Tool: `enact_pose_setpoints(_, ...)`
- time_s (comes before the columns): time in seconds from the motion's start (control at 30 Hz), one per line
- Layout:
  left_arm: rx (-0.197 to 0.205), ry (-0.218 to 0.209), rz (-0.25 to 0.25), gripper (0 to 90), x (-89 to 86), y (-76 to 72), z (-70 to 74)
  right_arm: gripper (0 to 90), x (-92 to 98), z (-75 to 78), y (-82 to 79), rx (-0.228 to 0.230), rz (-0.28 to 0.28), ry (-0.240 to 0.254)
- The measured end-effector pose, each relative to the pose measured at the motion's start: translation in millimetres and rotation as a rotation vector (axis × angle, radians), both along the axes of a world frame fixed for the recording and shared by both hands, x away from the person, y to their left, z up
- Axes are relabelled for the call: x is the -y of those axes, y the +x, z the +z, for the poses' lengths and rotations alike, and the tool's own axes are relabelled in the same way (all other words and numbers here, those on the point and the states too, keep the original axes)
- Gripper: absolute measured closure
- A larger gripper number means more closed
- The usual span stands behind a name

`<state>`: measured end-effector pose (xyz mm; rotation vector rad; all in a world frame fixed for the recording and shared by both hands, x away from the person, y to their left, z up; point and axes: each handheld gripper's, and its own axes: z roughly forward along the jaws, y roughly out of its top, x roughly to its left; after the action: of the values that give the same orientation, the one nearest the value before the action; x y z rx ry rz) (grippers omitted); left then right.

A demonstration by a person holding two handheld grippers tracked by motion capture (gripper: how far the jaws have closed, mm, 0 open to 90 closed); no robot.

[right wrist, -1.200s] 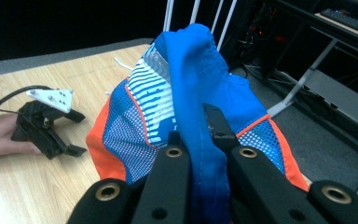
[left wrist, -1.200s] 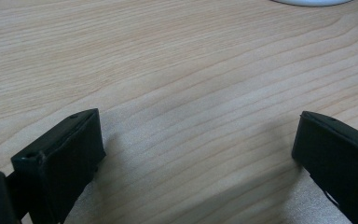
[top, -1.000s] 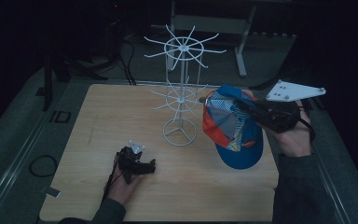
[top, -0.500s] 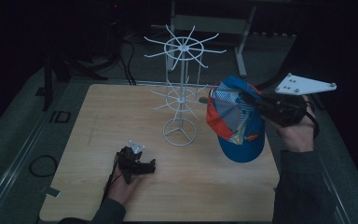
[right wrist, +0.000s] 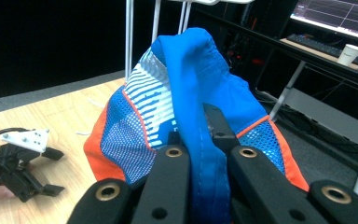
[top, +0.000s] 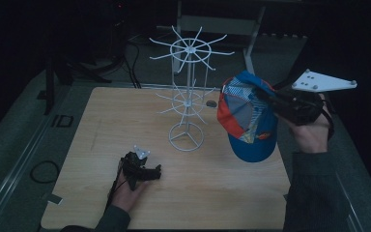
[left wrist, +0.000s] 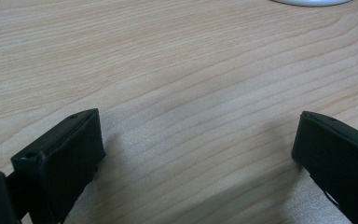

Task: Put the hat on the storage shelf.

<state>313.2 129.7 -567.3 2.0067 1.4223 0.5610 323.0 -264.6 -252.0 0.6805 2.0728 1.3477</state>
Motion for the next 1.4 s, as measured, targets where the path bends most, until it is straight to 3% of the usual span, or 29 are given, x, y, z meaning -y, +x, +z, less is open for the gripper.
enact_pose_setpoints(0.67,0.002,-0.001,0.001,2.4,0.1,0.0,-0.1,88.6,4.2,9.6,9.9,0.006,-0.035,0.015)
enact_pose_setpoints(1.4,0.002,0.0,0.001,2.4,0.1,0.0,-0.2,88.5,6.8,21.2,18.5,0.026,-0.037,0.054)
